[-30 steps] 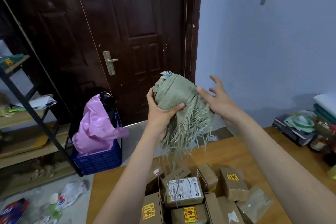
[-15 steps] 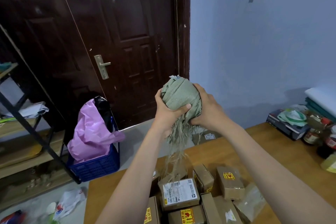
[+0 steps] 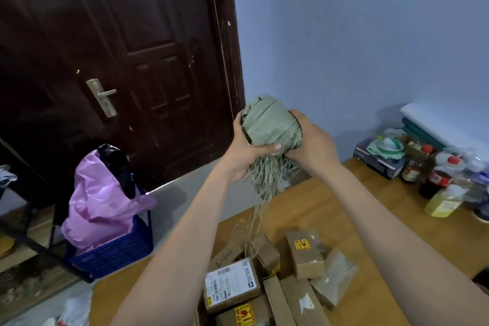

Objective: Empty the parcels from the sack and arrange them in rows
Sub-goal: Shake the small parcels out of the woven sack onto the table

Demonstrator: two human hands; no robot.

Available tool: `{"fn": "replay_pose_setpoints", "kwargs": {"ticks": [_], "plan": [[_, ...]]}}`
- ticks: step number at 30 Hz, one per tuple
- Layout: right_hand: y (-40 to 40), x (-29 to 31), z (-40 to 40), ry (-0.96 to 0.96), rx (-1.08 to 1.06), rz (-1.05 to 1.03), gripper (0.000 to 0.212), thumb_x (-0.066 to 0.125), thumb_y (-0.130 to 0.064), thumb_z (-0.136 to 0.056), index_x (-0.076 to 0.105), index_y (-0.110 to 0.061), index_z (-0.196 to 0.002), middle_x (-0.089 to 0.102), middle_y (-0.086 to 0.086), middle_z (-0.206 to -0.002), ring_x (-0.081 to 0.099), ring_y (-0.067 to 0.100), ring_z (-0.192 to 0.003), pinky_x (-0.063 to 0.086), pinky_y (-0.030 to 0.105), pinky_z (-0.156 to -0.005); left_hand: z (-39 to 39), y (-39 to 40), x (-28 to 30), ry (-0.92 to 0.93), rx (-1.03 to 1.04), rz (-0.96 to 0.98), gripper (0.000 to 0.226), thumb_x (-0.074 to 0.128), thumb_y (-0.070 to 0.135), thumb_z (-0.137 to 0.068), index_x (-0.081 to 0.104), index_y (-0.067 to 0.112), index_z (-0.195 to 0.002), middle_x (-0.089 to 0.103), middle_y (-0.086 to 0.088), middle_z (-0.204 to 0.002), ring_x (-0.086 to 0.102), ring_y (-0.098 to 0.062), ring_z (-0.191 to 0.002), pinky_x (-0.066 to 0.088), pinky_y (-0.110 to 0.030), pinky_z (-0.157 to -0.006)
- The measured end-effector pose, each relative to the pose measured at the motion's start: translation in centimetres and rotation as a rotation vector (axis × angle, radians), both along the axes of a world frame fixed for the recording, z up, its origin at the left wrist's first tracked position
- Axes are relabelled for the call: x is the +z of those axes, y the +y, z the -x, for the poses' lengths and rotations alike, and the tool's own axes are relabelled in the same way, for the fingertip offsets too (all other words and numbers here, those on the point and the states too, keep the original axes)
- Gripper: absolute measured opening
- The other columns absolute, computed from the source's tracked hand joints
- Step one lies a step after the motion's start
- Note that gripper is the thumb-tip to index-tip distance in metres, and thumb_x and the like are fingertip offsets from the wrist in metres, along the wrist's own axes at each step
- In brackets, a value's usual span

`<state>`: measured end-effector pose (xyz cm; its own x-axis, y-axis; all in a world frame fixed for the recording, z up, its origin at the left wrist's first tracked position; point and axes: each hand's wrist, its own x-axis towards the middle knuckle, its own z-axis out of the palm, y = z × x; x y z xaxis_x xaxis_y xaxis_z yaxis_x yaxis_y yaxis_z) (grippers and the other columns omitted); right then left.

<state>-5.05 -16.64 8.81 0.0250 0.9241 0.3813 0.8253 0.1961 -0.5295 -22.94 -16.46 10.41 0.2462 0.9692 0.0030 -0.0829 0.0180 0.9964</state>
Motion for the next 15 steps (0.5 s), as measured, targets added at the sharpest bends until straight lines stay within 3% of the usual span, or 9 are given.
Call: {"fn": "replay_pose_setpoints", "kwargs": {"ticks": [7,11,13,15], "plan": [[1.1,-3.5,-6.8,-0.045,-0.12,0.055,0.068,0.07,-0.036,-0.078,0.041,-0.031,-0.139,0.069,0.007,-0.099,0.065,0.033,-0.087,0.054,0.04,-0.068,-7.8,3.7,-5.0,0.056,-0.088,0.08,0.125,0.084,-0.003,-0.07,-0.001,0.039,-0.151,0.038,0.003,-0.148,0.044,-0.016,-0.133,0.046,-0.035,-0.102],[1.8,-6.8,-11.4,-0.092,-0.217,0.132,0.067,0.067,-0.041,-0.077,0.041,-0.035,-0.138,0.07,0.004,-0.1,0.066,0.032,-0.091,0.055,0.04,-0.07,-12.5,5.9,-8.8,0.121,-0.165,0.158,0.126,0.088,0.003,-0.068,0.002,0.038,-0.152,0.037,-0.001,-0.15,0.043,-0.019,-0.134,0.043,-0.044,-0.109],[2.1,-8.9,-13.9,-0.116,-0.271,0.178,0.064,0.065,-0.042,-0.077,0.042,-0.038,-0.137,0.068,0.004,-0.096,0.066,0.03,-0.088,0.053,0.037,-0.065,-15.1,6.8,-10.6,0.212,-0.198,0.181,0.13,0.093,0.015,-0.062,0.002,0.037,-0.151,0.036,-0.004,-0.152,0.041,-0.022,-0.136,0.04,-0.05,-0.111],[2.3,-10.9,-16.1,-0.135,-0.33,0.224,0.062,0.063,-0.041,-0.078,0.042,-0.039,-0.137,0.065,0.004,-0.091,0.065,0.03,-0.083,0.046,0.033,-0.059,-17.7,7.8,-12.4,0.389,-0.195,0.179,0.143,0.098,0.044,-0.044,0.004,0.04,-0.151,0.027,-0.005,-0.155,0.032,-0.026,-0.142,0.036,-0.053,-0.114]]}}
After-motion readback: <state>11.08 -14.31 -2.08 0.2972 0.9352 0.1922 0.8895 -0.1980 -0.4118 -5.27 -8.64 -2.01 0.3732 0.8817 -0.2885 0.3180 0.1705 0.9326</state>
